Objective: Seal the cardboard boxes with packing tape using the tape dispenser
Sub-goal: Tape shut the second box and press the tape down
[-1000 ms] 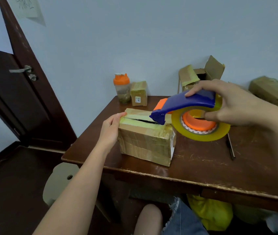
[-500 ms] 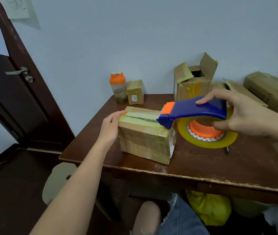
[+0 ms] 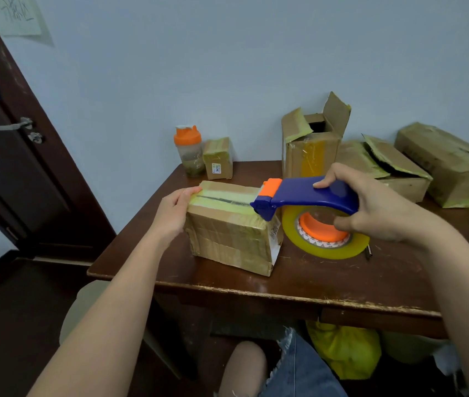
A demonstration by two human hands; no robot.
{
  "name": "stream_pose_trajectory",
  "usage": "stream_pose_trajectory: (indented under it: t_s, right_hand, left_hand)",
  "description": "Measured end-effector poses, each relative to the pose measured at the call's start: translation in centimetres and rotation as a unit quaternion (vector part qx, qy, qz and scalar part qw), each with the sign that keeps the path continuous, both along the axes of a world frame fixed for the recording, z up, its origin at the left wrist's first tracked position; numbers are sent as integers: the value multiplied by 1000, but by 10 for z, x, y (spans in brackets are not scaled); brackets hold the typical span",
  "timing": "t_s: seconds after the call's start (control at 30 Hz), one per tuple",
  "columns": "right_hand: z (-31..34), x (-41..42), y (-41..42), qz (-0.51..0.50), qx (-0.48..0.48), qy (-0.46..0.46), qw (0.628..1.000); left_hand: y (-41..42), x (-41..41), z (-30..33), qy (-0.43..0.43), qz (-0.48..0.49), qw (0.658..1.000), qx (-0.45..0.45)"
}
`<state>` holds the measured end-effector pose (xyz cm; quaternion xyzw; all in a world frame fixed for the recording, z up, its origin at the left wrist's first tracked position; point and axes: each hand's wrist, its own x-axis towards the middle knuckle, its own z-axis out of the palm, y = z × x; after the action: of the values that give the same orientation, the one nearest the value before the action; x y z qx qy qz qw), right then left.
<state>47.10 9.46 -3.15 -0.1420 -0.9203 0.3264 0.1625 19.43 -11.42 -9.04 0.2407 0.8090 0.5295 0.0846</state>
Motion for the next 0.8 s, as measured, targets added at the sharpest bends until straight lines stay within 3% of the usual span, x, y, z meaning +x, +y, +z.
stream_pose_trajectory:
  t_s: [0.07, 0.23, 0.43, 0.63, 0.8]
  right_hand:
    - [-3, -8, -6, 7, 1, -2, 1000]
    - [-5, -22, -12, 1, 22, -7, 1000]
    - [-6, -26, -11, 6, 28, -16, 999]
    - [-8, -27, -8, 14, 16, -9, 1000]
    - [-11, -29, -10, 18, 14, -9, 1000]
  left_hand:
    - [-3, -8, 3, 22, 10, 999, -21]
    - [-7, -15, 10, 208, 70, 971, -92]
    - [-11, 6, -15, 357, -24, 915, -184]
    - [-6, 18, -5, 386, -49, 892, -230]
    - [-1, 27, -12, 390, -58, 898, -196]
